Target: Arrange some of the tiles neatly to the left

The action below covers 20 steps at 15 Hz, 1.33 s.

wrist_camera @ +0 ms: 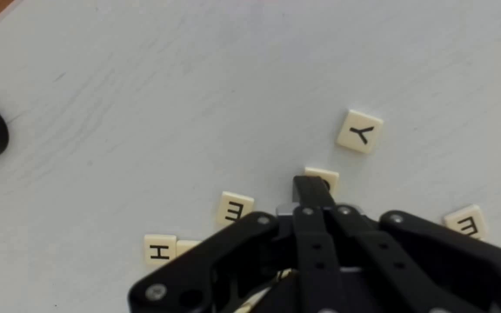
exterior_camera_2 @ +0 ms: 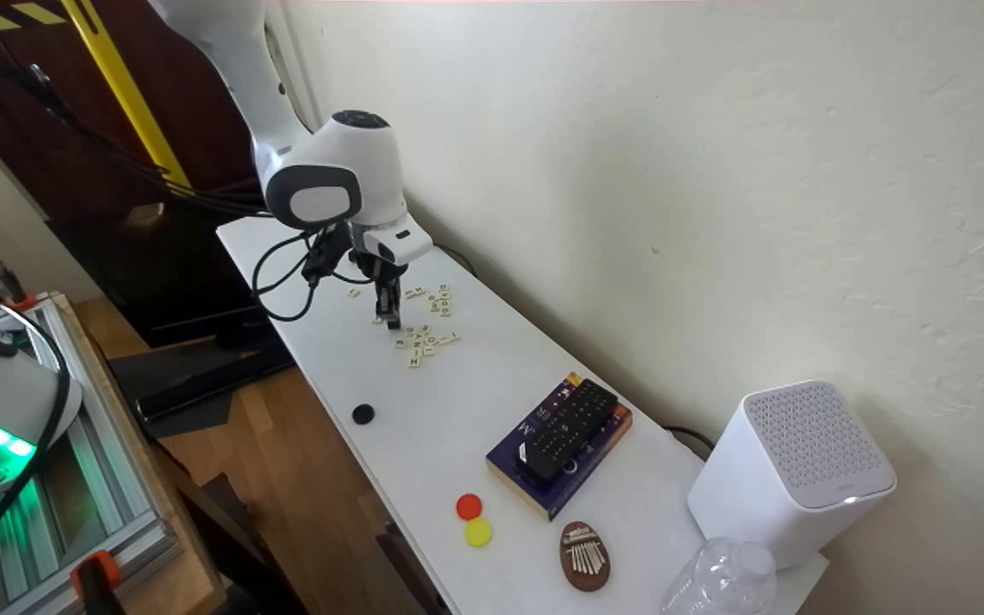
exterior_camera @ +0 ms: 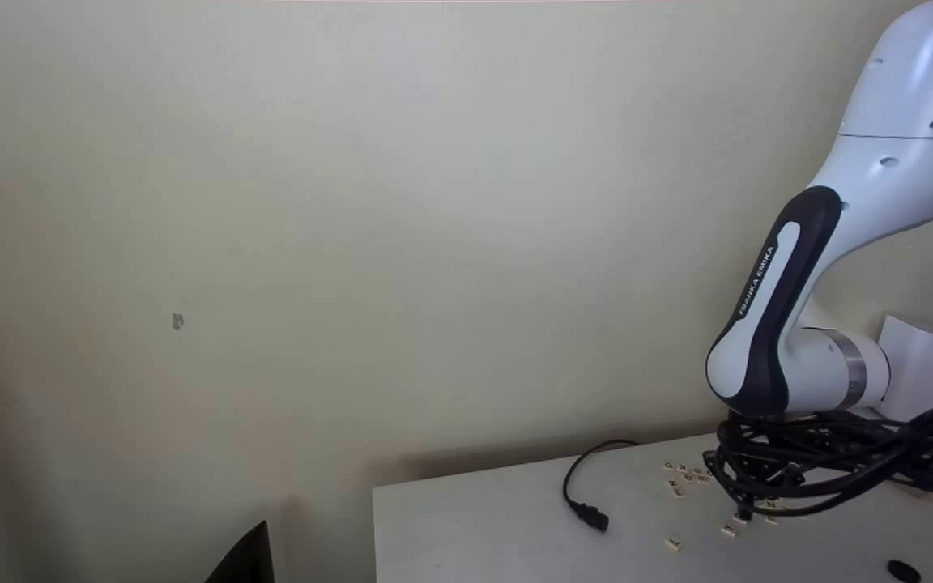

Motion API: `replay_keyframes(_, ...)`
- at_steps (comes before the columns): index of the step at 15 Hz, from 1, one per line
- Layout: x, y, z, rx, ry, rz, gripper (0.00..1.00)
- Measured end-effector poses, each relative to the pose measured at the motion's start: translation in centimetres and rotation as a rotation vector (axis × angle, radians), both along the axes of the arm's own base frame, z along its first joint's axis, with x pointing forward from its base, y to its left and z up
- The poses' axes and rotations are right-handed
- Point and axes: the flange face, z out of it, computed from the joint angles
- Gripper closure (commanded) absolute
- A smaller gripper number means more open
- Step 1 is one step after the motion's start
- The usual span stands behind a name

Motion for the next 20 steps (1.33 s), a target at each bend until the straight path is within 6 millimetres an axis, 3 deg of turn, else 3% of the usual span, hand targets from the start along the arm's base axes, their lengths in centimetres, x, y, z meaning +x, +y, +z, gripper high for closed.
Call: replay_keyframes(20,0.41,0.48,-0.04,0.027,0.040,-0.120,1.00)
